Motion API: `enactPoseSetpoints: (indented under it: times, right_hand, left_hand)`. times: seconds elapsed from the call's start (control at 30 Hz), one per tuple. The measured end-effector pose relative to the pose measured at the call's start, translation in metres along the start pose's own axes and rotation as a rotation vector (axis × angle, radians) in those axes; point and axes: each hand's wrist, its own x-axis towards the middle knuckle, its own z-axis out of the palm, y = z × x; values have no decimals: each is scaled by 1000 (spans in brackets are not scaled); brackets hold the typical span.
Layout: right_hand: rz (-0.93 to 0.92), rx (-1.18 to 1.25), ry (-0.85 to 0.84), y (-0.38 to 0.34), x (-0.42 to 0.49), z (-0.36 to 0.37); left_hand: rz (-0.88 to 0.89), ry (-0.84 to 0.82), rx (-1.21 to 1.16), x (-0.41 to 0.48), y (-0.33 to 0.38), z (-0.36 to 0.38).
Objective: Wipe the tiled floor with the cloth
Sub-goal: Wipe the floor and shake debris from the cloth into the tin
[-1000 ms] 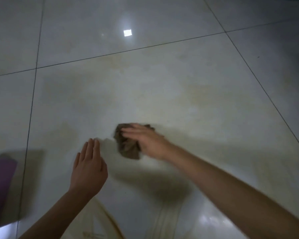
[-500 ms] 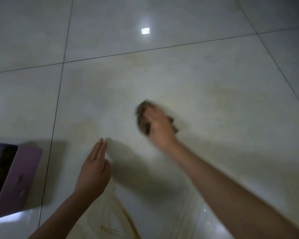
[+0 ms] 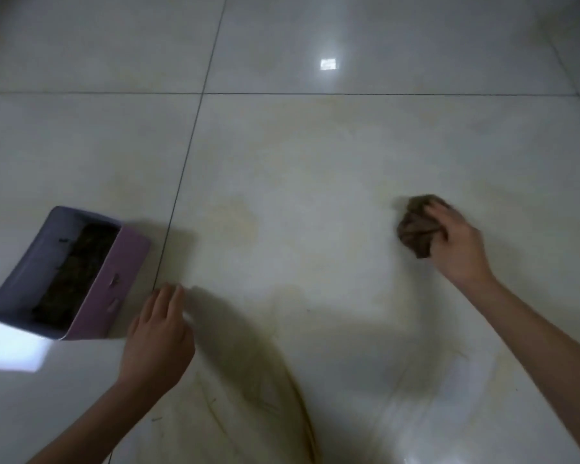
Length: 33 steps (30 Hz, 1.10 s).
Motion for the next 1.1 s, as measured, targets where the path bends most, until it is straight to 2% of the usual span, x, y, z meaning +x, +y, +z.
enactPoseSetpoints:
  times: [0.03, 0.1, 0.23, 0.27, 0.37, 0.4, 0.43, 0.5, 0.57, 0.63, 0.7, 0.77, 0.87, 0.93, 1.0, 1.1]
  right_hand:
    - [47, -25, 25, 6, -7, 11]
    - [11, -105, 92, -12, -34, 50]
    - [-304, -14, 0, -96, -111, 138]
    - [-364, 39, -82, -116, -131, 153]
    - [-544, 238, -486, -162, -149, 162]
    - [-520, 319, -597, -171, -136, 156]
    - [-470, 384, -625, -178, -115, 149]
    - [-323, 426, -462, -186, -57, 131]
    - [-265, 333, -277, -180, 7, 121]
    - [-226, 170, -258, -167, 43, 124]
    - [-230, 72, -227, -159, 39, 141]
    - [-370, 81, -186, -163, -3, 165]
    - [-593, 217, -270, -175, -94, 194]
    - [-634, 271, -484, -184, -143, 196]
    - [-529, 350, -685, -194, -156, 188]
    - [-119, 484, -772, -210, -141, 155]
  left_hand:
    - [-3, -9, 1, -2, -4, 1]
    - [10, -7, -15, -3, -7, 4]
    - [14, 34, -77, -1, -7, 7]
    - [7, 40, -101, -1, -6, 7]
    - [5, 46, -178, 0, -9, 4]
    - [6, 56, -205, 0, -13, 3]
    - [10, 73, -229, 1, -17, 2]
    - [13, 109, -277, 0, -26, 4]
    - [48, 150, -295, 0, -34, 9]
    - [94, 183, -320, -1, -39, 15]
    - [103, 210, -394, -1, -42, 19]
    - [100, 232, -481, -1, -44, 21]
    - [76, 212, -567, -5, -42, 23]
    - [51, 175, -610, -12, -38, 19]
    - [38, 155, -625, -19, -38, 12]
    - [63, 159, -607, -30, -39, -2]
